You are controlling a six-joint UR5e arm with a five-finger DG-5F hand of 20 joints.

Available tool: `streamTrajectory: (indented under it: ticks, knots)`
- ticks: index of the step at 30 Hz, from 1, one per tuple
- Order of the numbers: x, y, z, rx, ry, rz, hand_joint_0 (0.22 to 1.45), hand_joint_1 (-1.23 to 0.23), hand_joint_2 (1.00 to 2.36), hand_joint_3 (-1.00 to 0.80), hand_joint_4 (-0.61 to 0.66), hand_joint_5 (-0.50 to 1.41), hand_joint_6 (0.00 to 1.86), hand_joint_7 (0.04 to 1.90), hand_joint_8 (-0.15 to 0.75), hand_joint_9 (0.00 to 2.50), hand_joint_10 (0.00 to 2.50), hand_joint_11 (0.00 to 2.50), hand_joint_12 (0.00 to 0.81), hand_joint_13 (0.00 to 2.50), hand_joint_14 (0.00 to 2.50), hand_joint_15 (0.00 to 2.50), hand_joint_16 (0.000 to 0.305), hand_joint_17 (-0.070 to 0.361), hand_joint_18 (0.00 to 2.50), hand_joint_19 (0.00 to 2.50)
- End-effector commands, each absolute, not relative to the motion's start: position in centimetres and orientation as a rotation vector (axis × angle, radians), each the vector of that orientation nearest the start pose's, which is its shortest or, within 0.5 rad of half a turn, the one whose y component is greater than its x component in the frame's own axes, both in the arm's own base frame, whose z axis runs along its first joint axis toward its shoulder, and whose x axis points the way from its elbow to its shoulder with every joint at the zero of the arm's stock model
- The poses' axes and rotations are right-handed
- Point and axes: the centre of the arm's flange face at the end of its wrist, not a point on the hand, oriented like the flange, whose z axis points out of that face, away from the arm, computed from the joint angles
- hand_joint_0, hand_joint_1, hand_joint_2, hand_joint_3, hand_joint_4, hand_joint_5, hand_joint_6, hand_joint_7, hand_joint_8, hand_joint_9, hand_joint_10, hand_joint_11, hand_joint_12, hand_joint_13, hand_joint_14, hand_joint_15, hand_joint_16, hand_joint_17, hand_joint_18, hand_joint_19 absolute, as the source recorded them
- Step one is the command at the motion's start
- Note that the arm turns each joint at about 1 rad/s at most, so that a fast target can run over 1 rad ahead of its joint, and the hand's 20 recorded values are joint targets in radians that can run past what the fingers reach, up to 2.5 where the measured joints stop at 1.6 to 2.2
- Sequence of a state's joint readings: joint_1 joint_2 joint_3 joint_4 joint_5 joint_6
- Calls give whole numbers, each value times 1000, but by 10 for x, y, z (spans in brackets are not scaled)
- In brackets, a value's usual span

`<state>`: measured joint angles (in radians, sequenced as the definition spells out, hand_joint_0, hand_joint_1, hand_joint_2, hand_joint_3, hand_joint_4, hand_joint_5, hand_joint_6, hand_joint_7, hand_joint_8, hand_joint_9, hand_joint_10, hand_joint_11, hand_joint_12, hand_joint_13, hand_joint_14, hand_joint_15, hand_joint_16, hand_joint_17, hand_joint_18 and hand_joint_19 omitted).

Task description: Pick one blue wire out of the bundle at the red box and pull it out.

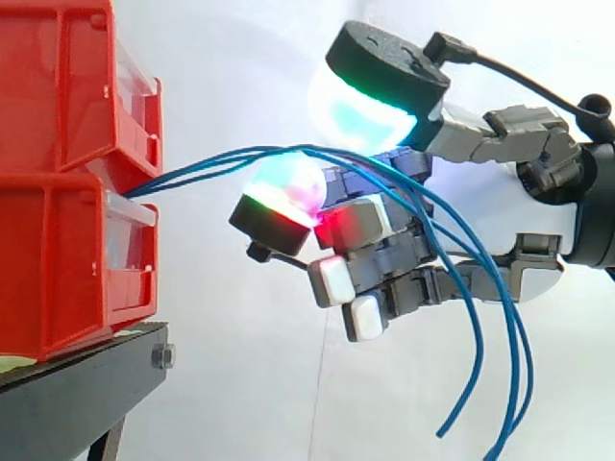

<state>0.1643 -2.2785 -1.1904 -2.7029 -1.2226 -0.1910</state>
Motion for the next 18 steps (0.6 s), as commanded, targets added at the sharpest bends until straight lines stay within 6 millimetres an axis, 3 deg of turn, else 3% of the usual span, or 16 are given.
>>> streamTrajectory:
  ticks: [1, 7, 10, 18]
  knots:
    - [769, -41, 270, 1111, 1078, 993, 522, -749, 1000, -500, 304, -159, 852, 1056, 466, 1159, 15, 1185, 514, 1124, 18, 671, 68, 154, 1048, 618]
    - [769, -42, 271, 1111, 1075, 992, 567, -696, 1006, -422, 298, -137, 841, 1122, 463, 1216, 17, 1177, 502, 1164, 18, 676, 66, 148, 1069, 634]
    - [769, -42, 270, 1113, 1078, 991, 589, -762, 1013, -352, 299, -138, 838, 1202, 455, 1211, 18, 1180, 503, 1167, 19, 685, 65, 146, 1068, 630]
    - [769, -43, 271, 1112, 1074, 989, 633, -884, 1020, -237, 203, -174, 897, 1116, 447, 1127, 16, 1180, 494, 1137, 21, 672, 64, 143, 1060, 611]
